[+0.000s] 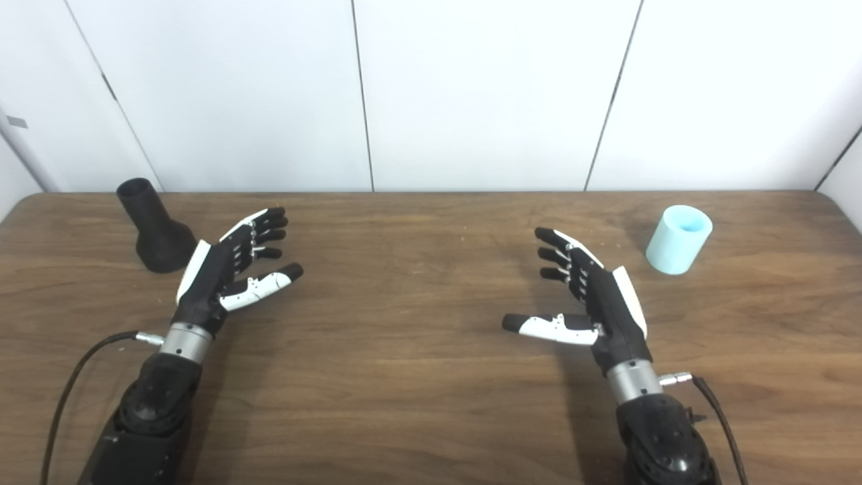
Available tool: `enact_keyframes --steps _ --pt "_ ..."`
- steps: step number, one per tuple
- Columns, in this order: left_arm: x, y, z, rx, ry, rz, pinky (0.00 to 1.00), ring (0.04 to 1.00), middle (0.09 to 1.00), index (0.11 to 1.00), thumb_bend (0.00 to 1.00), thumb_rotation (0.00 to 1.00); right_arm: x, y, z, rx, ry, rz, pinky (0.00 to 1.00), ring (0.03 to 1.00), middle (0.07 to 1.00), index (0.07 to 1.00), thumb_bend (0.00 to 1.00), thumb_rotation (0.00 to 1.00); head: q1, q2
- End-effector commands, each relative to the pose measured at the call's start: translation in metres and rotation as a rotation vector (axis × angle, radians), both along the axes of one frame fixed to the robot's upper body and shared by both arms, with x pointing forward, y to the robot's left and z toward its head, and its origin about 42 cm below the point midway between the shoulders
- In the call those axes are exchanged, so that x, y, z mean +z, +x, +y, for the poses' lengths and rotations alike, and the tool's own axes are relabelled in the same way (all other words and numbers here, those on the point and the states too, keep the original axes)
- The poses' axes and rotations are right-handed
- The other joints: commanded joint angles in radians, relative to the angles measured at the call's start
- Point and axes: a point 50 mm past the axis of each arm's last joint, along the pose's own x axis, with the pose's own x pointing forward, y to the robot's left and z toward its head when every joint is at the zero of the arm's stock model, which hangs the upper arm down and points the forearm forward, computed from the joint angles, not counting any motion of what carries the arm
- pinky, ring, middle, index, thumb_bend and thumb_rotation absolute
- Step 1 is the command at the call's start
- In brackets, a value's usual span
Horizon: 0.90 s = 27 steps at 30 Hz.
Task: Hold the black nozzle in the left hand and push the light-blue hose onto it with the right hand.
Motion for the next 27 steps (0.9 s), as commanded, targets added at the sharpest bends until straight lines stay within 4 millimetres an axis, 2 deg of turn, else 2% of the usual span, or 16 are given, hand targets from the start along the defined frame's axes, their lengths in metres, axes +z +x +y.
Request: enact_keyframes --steps 1,11,15,16,17,19,27 --pt "0.009 0.005 -0.005 -0.02 -0.015 -0.048 0.7 0.799 0.817 0.767 0.76 0.36 0.019 0.005 0.003 0.016 0.01 -0.08 0.77 0.85 0.892 0.827 0.82 0.17 0.0 0.001" --pt "0.012 0.003 -0.008 -0.07 -0.042 -0.027 0.66 0.793 0.808 0.771 0.73 0.33 0.018 0.006 0.003 0.012 0.012 -0.082 0.77 0.849 0.889 0.828 0.82 0.16 0.01 -0.001" --pt "0.011 0.002 -0.013 -0.075 -0.044 -0.027 0.66 0.79 0.807 0.772 0.73 0.33 0.018 0.005 -0.002 0.009 0.007 -0.083 0.77 0.848 0.89 0.83 0.81 0.15 0.103 -0.02" --pt "0.01 0.002 -0.016 -0.076 -0.044 -0.028 0.65 0.789 0.806 0.772 0.73 0.32 0.017 0.004 -0.005 0.007 0.005 -0.083 0.77 0.849 0.891 0.831 0.81 0.15 0.155 -0.033" --pt "0.009 0.002 -0.019 -0.077 -0.041 -0.029 0.65 0.789 0.806 0.772 0.73 0.33 0.017 0.003 -0.007 0.006 0.002 -0.084 0.77 0.85 0.892 0.832 0.81 0.15 0.164 -0.035" --pt "0.005 0.003 -0.027 -0.077 -0.029 -0.03 0.65 0.789 0.805 0.771 0.73 0.32 0.017 0.002 -0.013 0.003 -0.005 -0.086 0.77 0.853 0.898 0.84 0.79 0.12 0.24 -0.062" --pt "-0.003 0.004 -0.044 -0.07 -0.007 -0.028 0.6 0.76 0.8 0.769 0.72 0.32 0.018 -0.002 -0.025 -0.009 0.01 -0.043 0.79 0.867 0.904 0.852 0.78 0.12 0.3 -0.091"
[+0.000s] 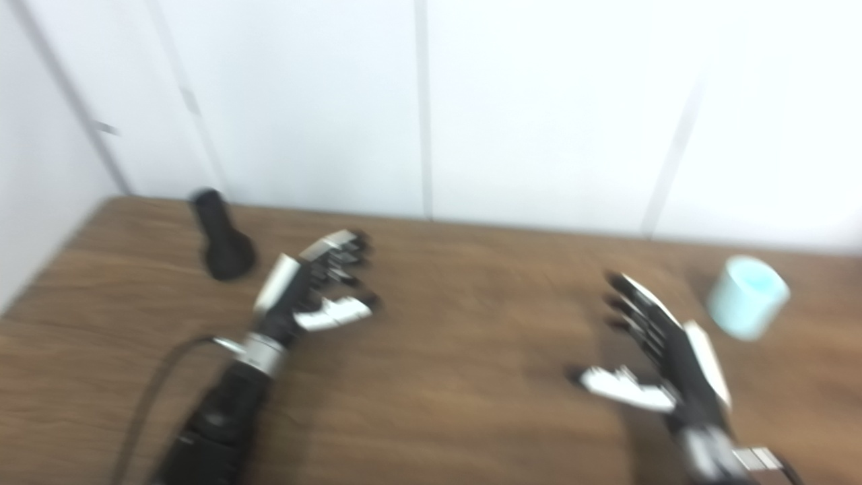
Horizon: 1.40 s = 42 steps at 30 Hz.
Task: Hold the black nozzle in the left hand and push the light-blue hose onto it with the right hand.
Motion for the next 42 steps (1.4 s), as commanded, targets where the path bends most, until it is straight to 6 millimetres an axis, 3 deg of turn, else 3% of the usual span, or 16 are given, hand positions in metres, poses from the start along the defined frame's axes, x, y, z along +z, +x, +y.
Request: enact_keyframes --steps 1,4,7,12,20,25,29,30,32,34,42 --pt "-0.002 0.0 -0.007 -0.005 -0.01 -0.022 0.6 0.76 0.799 0.768 0.72 0.32 0.02 0.0 0.001 0.014 0.032 -0.035 0.8 0.875 0.907 0.855 0.77 0.1 0.0 0.001" --pt "-0.003 0.0 -0.01 -0.005 -0.008 -0.02 0.61 0.76 0.798 0.767 0.72 0.32 0.022 -0.003 0.001 0.018 0.064 -0.017 0.85 0.904 0.922 0.866 0.73 0.04 0.013 -0.016" --pt "-0.004 0.001 -0.011 -0.005 -0.005 -0.021 0.61 0.765 0.798 0.767 0.72 0.31 0.014 0.002 -0.006 0.056 0.026 -0.088 0.84 0.893 0.916 0.867 0.75 0.0 0.037 -0.031" --pt "-0.009 0.003 -0.016 -0.006 -0.011 -0.024 0.61 0.77 0.792 0.767 0.73 0.33 0.011 0.004 -0.01 0.068 0.011 -0.114 0.82 0.883 0.919 0.877 0.74 0.0 0.067 -0.04" --pt "-0.004 0.003 -0.015 0.008 -0.017 -0.039 0.6 0.762 0.784 0.766 0.74 0.34 0.01 0.005 -0.01 0.06 0.053 -0.107 0.82 0.883 0.919 0.878 0.73 0.02 0.057 -0.037" --pt "0.0 0.006 -0.018 0.071 -0.061 -0.075 0.43 0.614 0.669 0.622 0.69 0.19 0.012 0.005 -0.009 0.069 0.035 -0.11 0.79 0.87 0.908 0.866 0.74 0.03 0.051 -0.03" --pt "0.006 0.006 -0.019 0.09 -0.06 -0.094 0.4 0.558 0.61 0.614 0.67 0.12 0.014 0.005 -0.01 0.067 0.021 -0.113 0.8 0.873 0.91 0.868 0.74 0.02 0.054 -0.028" --pt "0.013 0.005 -0.017 0.096 -0.024 -0.12 0.41 0.556 0.607 0.616 0.67 0.12 0.015 0.005 -0.01 0.067 0.019 -0.116 0.8 0.874 0.911 0.868 0.74 0.02 0.055 -0.027" --pt "0.028 0.003 -0.011 0.119 0.046 -0.173 0.54 0.605 0.616 0.633 0.68 0.14 0.016 0.006 -0.01 0.065 0.018 -0.12 0.8 0.873 0.91 0.869 0.74 0.01 0.057 -0.027" --pt "0.039 0.002 -0.004 0.153 0.091 -0.214 0.58 0.632 0.625 0.641 0.69 0.16 0.016 0.006 -0.01 0.064 0.016 -0.123 0.8 0.873 0.91 0.869 0.74 0.01 0.058 -0.027" --pt "0.09 0.004 0.032 0.281 0.132 -0.349 0.65 0.768 0.739 0.701 0.74 0.23 0.016 0.007 -0.009 0.067 0.02 -0.121 0.8 0.878 0.914 0.875 0.73 0.02 0.05 -0.024"
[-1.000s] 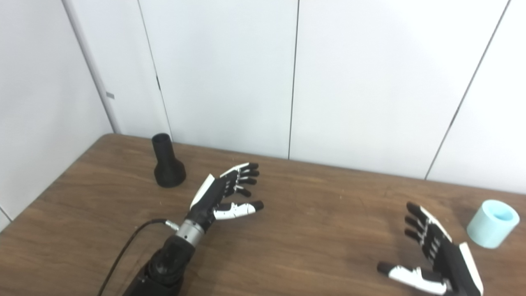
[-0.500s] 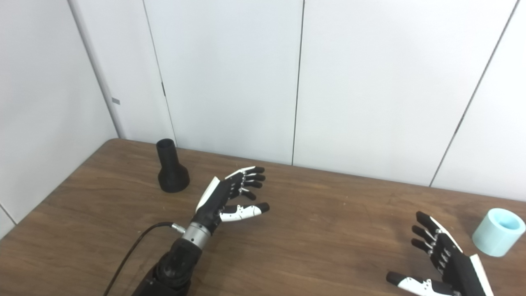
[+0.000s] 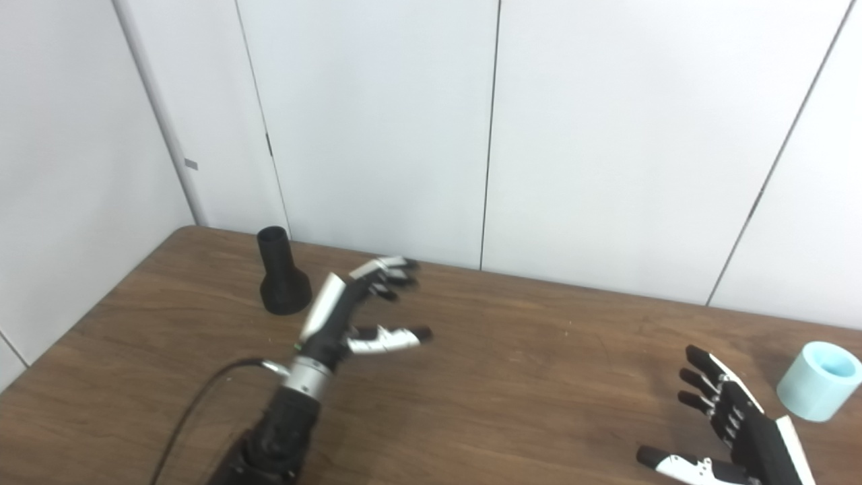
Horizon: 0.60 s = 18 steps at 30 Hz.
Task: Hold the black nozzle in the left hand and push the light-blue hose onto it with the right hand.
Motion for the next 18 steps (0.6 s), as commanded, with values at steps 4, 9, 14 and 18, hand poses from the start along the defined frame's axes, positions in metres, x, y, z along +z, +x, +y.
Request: enact_keyframes --steps 4,9,14,18 --pt "0.045 0.011 0.021 0.068 0.05 -0.115 0.67 0.794 0.765 0.724 0.74 0.25 0.023 0.008 -0.002 0.006 -0.01 -0.096 0.79 0.872 0.91 0.87 0.74 0.03 0.001 0.003" --pt "0.056 0.022 0.057 0.144 0.099 -0.143 0.77 0.849 0.831 0.784 0.76 0.31 0.024 0.008 -0.002 0.001 -0.01 -0.097 0.78 0.87 0.91 0.87 0.74 0.04 0.0 0.003" --pt "0.088 0.023 0.07 0.202 0.139 -0.184 0.82 0.897 0.871 0.831 0.76 0.3 0.025 0.008 -0.002 -0.001 -0.013 -0.098 0.78 0.871 0.911 0.871 0.73 0.03 0.003 0.002" --pt "0.108 0.027 0.088 0.255 0.17 -0.208 0.86 0.915 0.88 0.837 0.77 0.32 0.026 0.008 -0.001 0.0 -0.016 -0.101 0.78 0.874 0.913 0.873 0.73 0.03 0.006 0.001"
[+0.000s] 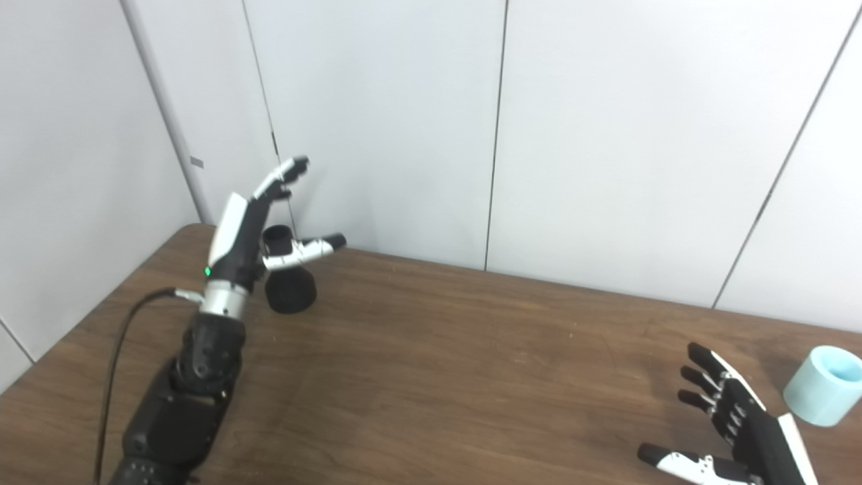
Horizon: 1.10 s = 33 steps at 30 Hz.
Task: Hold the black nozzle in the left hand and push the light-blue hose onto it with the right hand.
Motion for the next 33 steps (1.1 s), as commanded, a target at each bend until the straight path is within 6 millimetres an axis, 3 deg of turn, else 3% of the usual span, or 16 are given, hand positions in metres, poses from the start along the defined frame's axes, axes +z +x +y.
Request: enact_keyframes --steps 1,6,14,15,17,19,27,33 --pt "0.04 0.005 0.014 0.041 0.047 -0.103 0.87 0.916 0.88 0.837 0.77 0.32 0.022 0.006 -0.002 0.001 -0.013 -0.094 0.78 0.874 0.913 0.874 0.73 0.02 0.001 0.001" --pt "0.048 0.01 0.032 0.138 0.091 -0.074 0.89 0.923 0.891 0.85 0.81 0.37 0.021 0.008 -0.004 -0.001 -0.012 -0.089 0.79 0.879 0.916 0.877 0.73 0.02 0.005 0.002" --pt "0.044 0.014 0.041 0.28 0.104 0.053 0.86 0.945 0.913 0.877 0.87 0.41 0.02 0.008 -0.006 0.001 -0.02 -0.086 0.81 0.884 0.92 0.882 0.72 0.0 0.01 0.002" --pt "0.043 0.014 0.041 0.282 0.1 0.08 0.87 0.978 0.941 0.942 0.91 0.4 0.02 0.008 -0.006 0.0 -0.021 -0.085 0.81 0.883 0.92 0.883 0.72 0.0 0.01 0.002" --pt "0.041 0.015 0.042 0.289 0.1 0.151 0.89 0.995 0.961 0.982 0.93 0.4 0.021 0.007 -0.006 0.0 -0.022 -0.086 0.81 0.883 0.92 0.883 0.72 0.0 0.012 0.005" --pt "0.04 0.015 0.042 0.297 0.103 0.203 0.98 0.999 0.992 0.997 0.99 0.4 0.021 0.007 -0.007 -0.001 -0.022 -0.088 0.8 0.877 0.916 0.879 0.72 0.01 0.01 0.005" --pt "0.023 0.014 0.055 0.319 0.104 0.349 1.0 1.0 1.0 1.0 1.0 0.45 0.021 0.007 -0.008 -0.004 -0.016 -0.089 0.77 0.865 0.909 0.871 0.74 0.04 0.004 0.01" --pt "0.012 0.016 0.052 0.317 0.102 0.405 1.0 1.0 1.0 1.0 1.0 0.46 0.023 0.007 -0.007 -0.004 -0.012 -0.089 0.76 0.855 0.905 0.865 0.74 0.05 0.005 0.012"
